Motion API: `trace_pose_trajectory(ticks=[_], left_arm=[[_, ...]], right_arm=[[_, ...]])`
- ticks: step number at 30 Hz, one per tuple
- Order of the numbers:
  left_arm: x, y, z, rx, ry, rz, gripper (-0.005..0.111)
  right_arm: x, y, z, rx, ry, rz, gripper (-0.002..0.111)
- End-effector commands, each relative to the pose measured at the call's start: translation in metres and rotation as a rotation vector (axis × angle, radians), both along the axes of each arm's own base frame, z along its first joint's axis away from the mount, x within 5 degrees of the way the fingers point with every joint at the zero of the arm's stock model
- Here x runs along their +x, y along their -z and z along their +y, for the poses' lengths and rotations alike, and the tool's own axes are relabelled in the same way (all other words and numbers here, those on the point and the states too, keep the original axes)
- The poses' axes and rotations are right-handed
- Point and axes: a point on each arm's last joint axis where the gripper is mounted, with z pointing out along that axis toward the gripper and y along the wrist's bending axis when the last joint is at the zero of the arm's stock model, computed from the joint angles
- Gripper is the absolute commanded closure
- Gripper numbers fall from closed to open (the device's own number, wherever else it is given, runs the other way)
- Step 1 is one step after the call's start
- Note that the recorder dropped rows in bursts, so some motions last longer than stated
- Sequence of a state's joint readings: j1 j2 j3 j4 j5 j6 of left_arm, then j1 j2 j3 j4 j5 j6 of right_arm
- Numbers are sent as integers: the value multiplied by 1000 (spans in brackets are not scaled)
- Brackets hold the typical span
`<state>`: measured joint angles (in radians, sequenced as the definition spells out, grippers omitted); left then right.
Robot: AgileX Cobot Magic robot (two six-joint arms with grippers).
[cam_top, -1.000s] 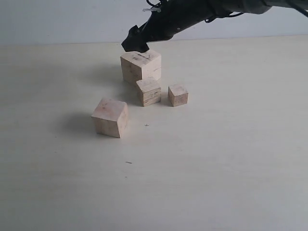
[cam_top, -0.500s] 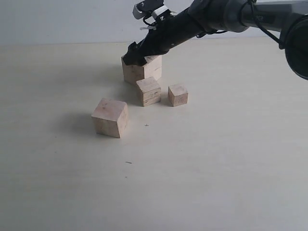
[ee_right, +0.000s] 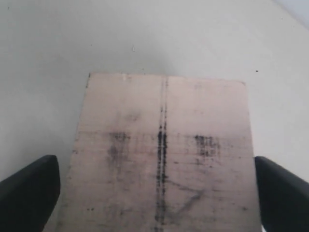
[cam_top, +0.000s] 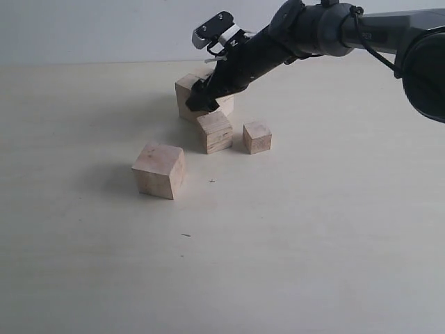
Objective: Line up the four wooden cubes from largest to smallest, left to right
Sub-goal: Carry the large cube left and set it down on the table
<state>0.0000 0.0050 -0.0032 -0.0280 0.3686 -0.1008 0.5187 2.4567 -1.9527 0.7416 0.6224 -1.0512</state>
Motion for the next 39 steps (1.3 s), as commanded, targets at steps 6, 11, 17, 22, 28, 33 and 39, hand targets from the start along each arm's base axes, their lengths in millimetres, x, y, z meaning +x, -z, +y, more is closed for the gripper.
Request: trace_pose_trajectory(ticks=[6,11,17,22,28,33,39], left_arm=[[0,0,0,-2,6,-12,107],[0,0,0,-2,6,-12,107],[0,0,0,-2,6,-12,107],[0,0,0,-2,6,-12,107],[0,0,0,-2,6,-12,107],[0,0,0,-2,6,-12,107],[0,0,0,-2,6,-12,107]], right_arm=[[0,-5,-1,5,3,-7,43],[-11,-11,0,-4,-76,75,107],[-15,-44,0,41,-88,55,108],[-26,-82,10,126,-165,-34,108],[-78,-113,70,158,-493,-152,108],[-118,-85,115,134,-636,-138,108],[-127,-52,116,0,-738,-91,108]])
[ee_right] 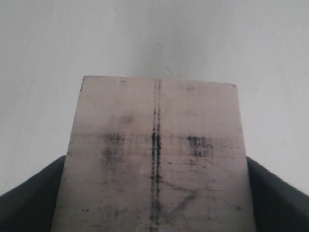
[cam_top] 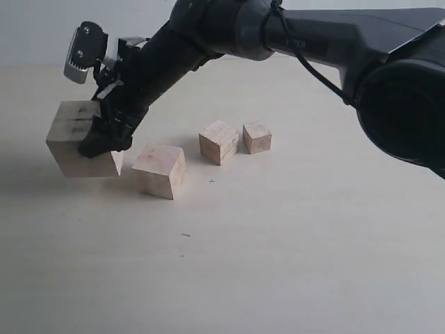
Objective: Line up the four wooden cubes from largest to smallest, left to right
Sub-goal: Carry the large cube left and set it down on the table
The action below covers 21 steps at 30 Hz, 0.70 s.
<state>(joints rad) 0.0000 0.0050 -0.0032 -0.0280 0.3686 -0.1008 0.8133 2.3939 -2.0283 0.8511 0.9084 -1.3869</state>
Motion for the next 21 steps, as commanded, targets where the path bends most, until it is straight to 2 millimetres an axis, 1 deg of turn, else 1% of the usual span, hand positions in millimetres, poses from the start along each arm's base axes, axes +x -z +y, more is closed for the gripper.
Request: trace_pose_trajectory(ticks=[1,4,9,12,17,19,21], left_arm=[[0,0,0,-2,6,-12,107],[0,0,0,-2,6,-12,107],[0,0,0,-2,6,-12,107],[0,0,0,-2,6,-12,107],[0,0,0,-2,6,-12,107],[0,0,0,-2,6,-12,107],[0,0,0,-2,6,-12,107]], right_arm=[[0,4,-8,-100,-61,-28,108],[4,9,-19,-199,-30,10,108],[11,10,-27,-214,-6,38,108],[13,8,-25,-180,17,47,108],[11,7,-16,-50,-5,83,108],[12,11,-14,-32,-2,80,108],[13,20,-13,-45,3,84,108]])
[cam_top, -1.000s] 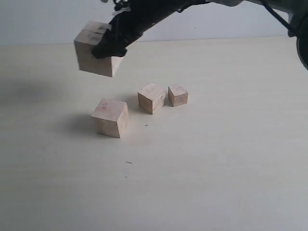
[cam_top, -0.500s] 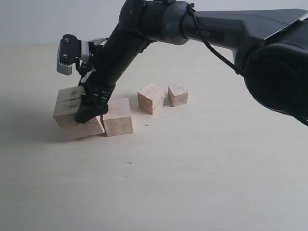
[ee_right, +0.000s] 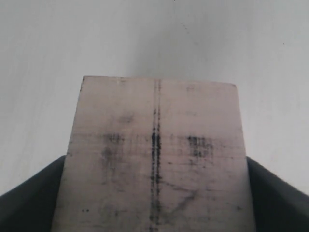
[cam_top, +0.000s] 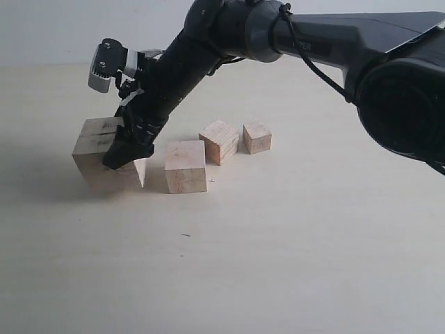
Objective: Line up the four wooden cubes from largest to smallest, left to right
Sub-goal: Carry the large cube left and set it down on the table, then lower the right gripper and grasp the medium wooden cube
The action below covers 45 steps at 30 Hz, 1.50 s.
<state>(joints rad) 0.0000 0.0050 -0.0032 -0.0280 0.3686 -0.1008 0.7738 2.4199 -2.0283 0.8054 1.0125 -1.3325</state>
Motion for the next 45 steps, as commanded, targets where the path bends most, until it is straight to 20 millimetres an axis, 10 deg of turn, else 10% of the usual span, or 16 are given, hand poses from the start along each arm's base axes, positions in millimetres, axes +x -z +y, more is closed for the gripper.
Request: trace_pose_trajectory(ticks=[1,12,19,21,29,38,45], left_arm=[[0,0,0,-2,6,-12,107],[0,0,0,-2,6,-12,107],[0,0,0,-2,6,-12,107],[0,0,0,-2,6,-12,107],[0,0,0,-2,6,-12,107],[0,0,0,-2,6,-12,107],[0,0,0,-2,6,-12,107]], right_arm=[[4,6,4,42,16,-1,108],[11,17,-1,-1,9,-41,104],[12,16,0,6,47,-22,13],[14,16,0,1,88,-4,6],[12,5,-1,8,94,7,3],[-1,-66,-13,45,60,-39,3],[3,-76,-36,-188,83,-164,3]])
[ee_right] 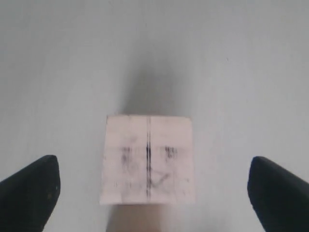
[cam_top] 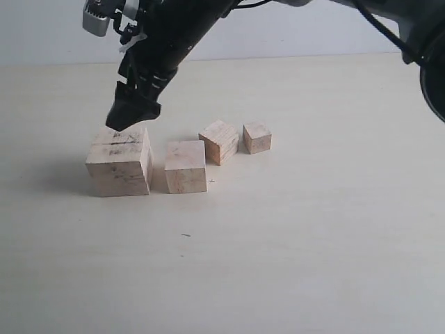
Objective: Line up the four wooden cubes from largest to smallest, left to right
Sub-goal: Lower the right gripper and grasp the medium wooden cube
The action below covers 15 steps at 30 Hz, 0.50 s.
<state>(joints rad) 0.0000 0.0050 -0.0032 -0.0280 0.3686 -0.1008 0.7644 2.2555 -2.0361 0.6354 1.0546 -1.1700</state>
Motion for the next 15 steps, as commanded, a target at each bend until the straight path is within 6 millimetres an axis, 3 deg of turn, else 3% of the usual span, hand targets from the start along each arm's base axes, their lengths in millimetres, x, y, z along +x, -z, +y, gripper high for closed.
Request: trace_pose_trajectory(ticks=[1,15], left_arm=[[0,0,0,-2,6,-12,107],[0,0,0,-2,6,-12,107]], right_arm=[[6,4,-18,-185,34,-47,3],[3,52,-30,-322,-4,19,3]])
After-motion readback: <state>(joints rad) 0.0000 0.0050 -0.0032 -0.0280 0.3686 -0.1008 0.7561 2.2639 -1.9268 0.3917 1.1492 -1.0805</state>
